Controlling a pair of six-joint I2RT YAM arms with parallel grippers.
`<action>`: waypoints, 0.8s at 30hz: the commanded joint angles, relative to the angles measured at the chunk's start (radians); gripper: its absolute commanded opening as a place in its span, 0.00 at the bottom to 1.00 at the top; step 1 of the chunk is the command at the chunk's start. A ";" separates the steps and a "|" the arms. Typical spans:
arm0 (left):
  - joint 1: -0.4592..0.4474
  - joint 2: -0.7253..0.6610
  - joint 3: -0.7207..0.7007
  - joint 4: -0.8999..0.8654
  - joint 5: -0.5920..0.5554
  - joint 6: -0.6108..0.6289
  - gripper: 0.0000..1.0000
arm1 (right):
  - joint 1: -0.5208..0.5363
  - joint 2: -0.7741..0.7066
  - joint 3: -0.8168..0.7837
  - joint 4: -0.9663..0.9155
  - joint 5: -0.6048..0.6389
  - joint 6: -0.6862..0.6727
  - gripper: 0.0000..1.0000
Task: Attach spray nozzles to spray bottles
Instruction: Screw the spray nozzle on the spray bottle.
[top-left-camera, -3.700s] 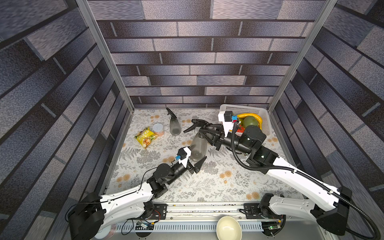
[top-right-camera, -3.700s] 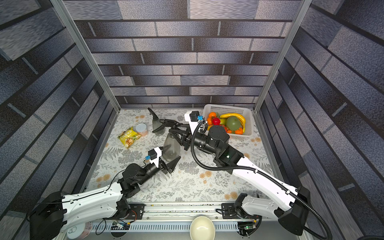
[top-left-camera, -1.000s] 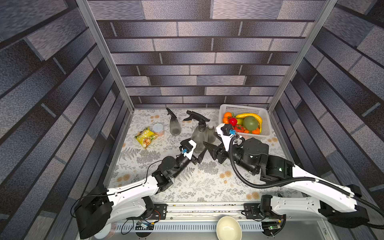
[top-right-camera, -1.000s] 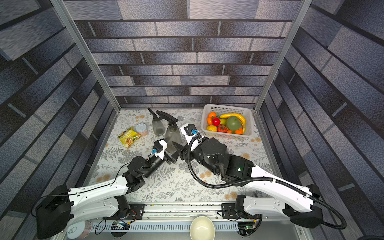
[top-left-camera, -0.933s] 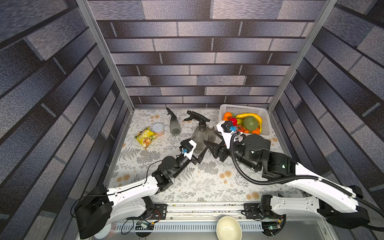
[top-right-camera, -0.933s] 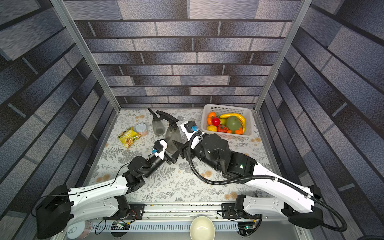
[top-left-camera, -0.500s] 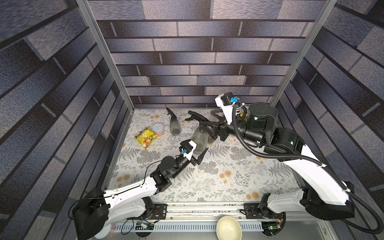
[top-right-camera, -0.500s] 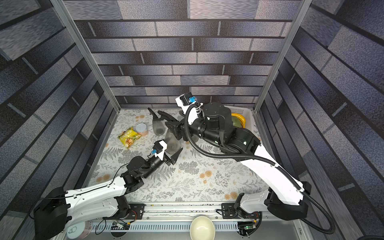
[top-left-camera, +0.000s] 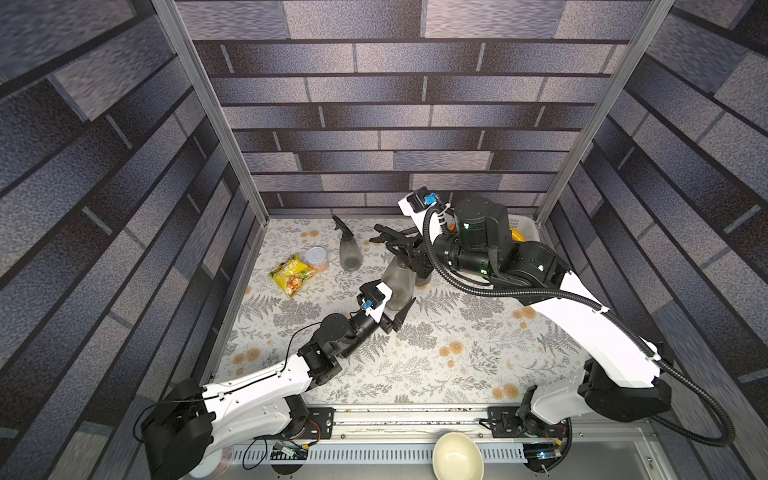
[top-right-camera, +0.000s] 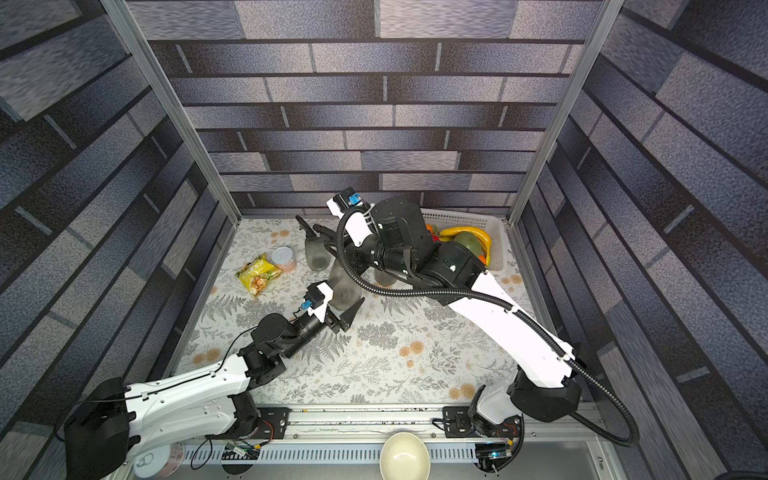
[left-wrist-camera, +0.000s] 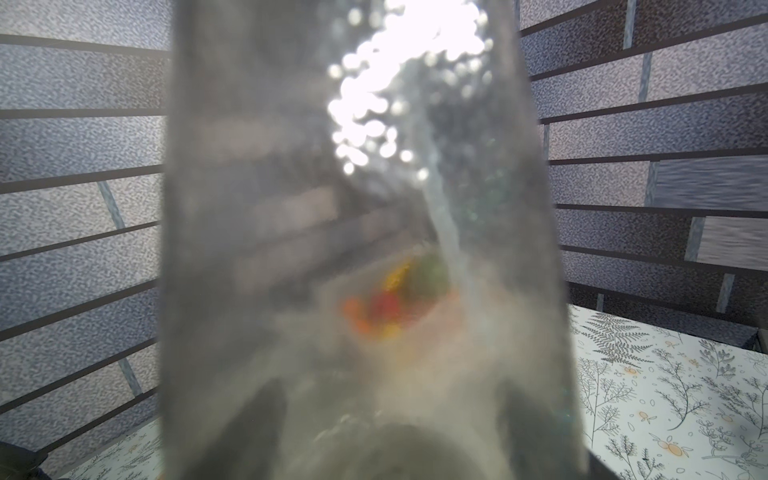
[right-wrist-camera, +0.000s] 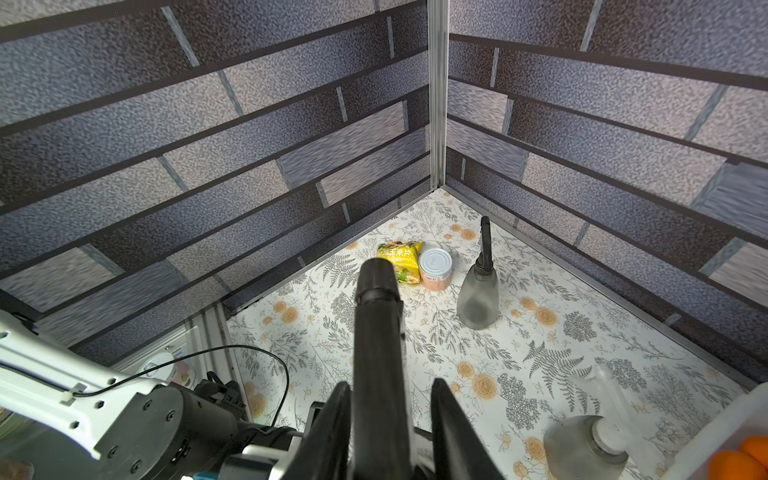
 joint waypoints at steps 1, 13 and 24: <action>0.009 -0.021 -0.005 0.024 0.004 -0.027 0.80 | -0.008 -0.040 -0.047 0.053 -0.012 0.017 0.24; 0.023 -0.027 -0.020 0.088 0.017 -0.100 0.80 | -0.010 -0.218 -0.382 0.431 -0.017 0.091 0.17; 0.032 -0.028 -0.019 0.085 0.038 -0.122 0.80 | -0.012 -0.309 -0.580 0.660 -0.094 0.125 0.16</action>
